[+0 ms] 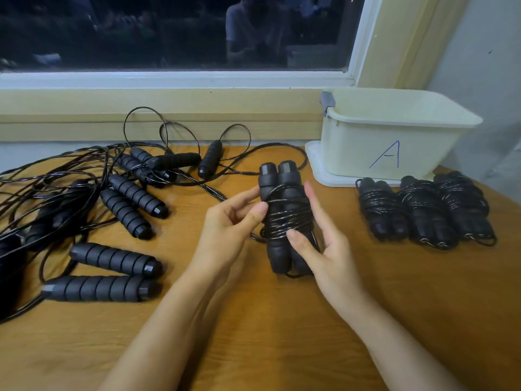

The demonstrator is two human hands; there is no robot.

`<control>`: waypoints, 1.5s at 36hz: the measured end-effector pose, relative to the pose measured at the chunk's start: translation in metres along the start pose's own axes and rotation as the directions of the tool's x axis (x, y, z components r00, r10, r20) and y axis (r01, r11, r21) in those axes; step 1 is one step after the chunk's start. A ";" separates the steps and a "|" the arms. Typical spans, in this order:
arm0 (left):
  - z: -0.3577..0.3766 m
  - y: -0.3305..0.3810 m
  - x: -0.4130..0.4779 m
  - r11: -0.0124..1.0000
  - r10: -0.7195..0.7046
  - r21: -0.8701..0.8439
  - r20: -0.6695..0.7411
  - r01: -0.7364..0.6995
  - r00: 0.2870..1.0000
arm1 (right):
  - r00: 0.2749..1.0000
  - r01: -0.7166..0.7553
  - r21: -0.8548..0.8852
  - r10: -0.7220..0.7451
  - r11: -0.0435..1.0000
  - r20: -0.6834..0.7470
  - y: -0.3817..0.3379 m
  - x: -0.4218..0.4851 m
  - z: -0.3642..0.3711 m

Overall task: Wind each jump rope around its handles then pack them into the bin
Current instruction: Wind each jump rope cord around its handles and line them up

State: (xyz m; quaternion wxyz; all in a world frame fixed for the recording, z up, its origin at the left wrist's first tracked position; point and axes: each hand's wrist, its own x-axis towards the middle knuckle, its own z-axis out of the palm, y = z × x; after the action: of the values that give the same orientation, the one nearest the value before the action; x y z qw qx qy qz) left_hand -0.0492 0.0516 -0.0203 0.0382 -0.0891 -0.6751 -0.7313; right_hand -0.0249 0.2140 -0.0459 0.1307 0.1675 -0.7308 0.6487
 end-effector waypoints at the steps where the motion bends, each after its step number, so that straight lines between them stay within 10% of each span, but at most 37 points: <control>1: 0.000 0.000 0.000 1.000 -0.004 -0.020 -0.022 0.004 1.000 | 1.000 0.015 -0.065 -0.017 0.998 -0.026 0.003 0.001 0.000; 18: 0.020 -0.008 -0.009 0.996 0.023 0.085 -0.094 -0.015 0.995 | 0.986 0.048 -0.742 -0.150 0.668 -0.071 0.011 -0.008 0.013; 35: 0.008 -0.011 -0.002 0.849 0.115 0.483 0.228 -0.215 0.967 | 0.976 0.104 -0.710 -0.209 0.696 -0.061 0.012 -0.003 0.000; 42: 0.004 -0.019 -0.001 0.554 0.181 0.741 0.338 -0.380 0.924 | 0.968 0.092 -0.708 -0.230 0.700 -0.101 0.016 -0.002 -0.001; 54: 0.003 -0.003 -0.002 0.984 0.053 0.152 0.259 -0.095 0.964 | 0.985 0.147 -0.284 -0.167 0.948 -0.045 0.008 0.000 0.001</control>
State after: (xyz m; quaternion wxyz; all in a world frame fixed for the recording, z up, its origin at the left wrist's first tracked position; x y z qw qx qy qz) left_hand -0.0475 0.0546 -0.0233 -0.0140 -0.2040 -0.7281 -0.6543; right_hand -0.0277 0.2135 -0.0530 0.2292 0.1827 -0.7944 0.5320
